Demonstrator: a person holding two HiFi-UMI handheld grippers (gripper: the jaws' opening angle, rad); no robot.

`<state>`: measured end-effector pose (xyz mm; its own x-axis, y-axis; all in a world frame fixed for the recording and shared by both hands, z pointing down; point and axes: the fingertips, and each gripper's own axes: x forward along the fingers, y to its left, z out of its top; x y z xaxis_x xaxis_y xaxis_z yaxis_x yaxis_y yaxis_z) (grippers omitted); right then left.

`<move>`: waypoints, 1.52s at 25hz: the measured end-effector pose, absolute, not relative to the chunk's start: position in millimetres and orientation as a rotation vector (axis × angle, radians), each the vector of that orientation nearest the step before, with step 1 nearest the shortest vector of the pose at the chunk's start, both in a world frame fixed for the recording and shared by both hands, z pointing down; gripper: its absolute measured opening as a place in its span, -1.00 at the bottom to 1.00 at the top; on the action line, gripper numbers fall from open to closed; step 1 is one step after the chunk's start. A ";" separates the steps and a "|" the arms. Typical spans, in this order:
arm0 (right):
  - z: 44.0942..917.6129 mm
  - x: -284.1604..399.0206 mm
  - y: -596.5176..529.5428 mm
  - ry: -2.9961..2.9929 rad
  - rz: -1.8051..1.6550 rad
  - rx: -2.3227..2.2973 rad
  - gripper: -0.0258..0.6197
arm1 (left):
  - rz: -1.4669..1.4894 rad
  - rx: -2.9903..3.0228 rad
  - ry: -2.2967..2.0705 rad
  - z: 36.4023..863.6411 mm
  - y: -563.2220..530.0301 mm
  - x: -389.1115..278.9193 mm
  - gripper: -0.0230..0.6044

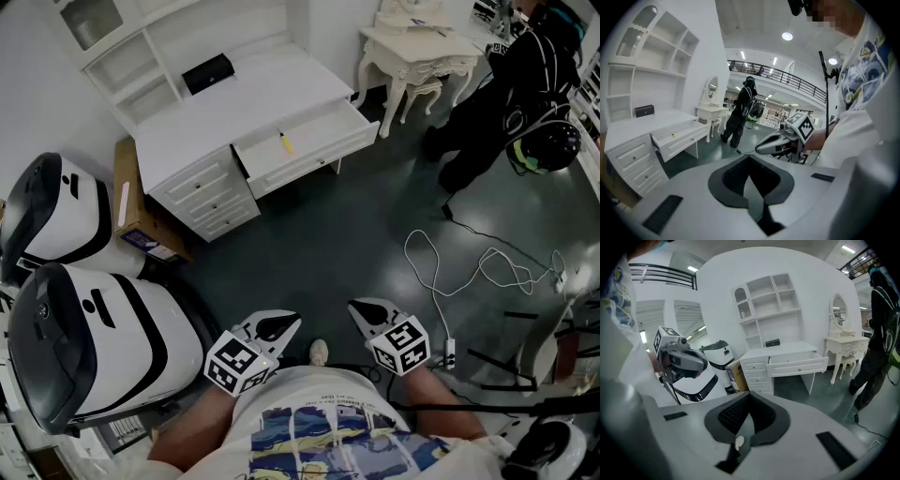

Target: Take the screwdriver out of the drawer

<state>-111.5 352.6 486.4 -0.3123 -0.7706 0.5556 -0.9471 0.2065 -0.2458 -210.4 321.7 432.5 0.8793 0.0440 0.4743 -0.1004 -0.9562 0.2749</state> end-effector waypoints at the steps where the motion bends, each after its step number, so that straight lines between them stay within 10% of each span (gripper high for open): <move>1: 486.9 -109.4 354.8 -2.172 0.798 1.616 -0.84 | 0.703 2.760 -0.039 431.9 323.1 -207.3 -0.88; 26: 475.0 9.8 242.5 -2.069 0.744 1.708 -0.83 | 0.572 2.736 0.097 443.7 191.6 -72.8 -0.88; 30: 469.8 40.5 190.9 -2.024 0.723 1.744 -0.51 | 0.546 2.755 0.088 442.2 129.8 -41.7 -0.88; 38: 466.2 78.0 113.2 -2.044 0.694 1.711 -0.51 | 0.561 2.661 -0.148 473.1 24.3 -13.5 -0.87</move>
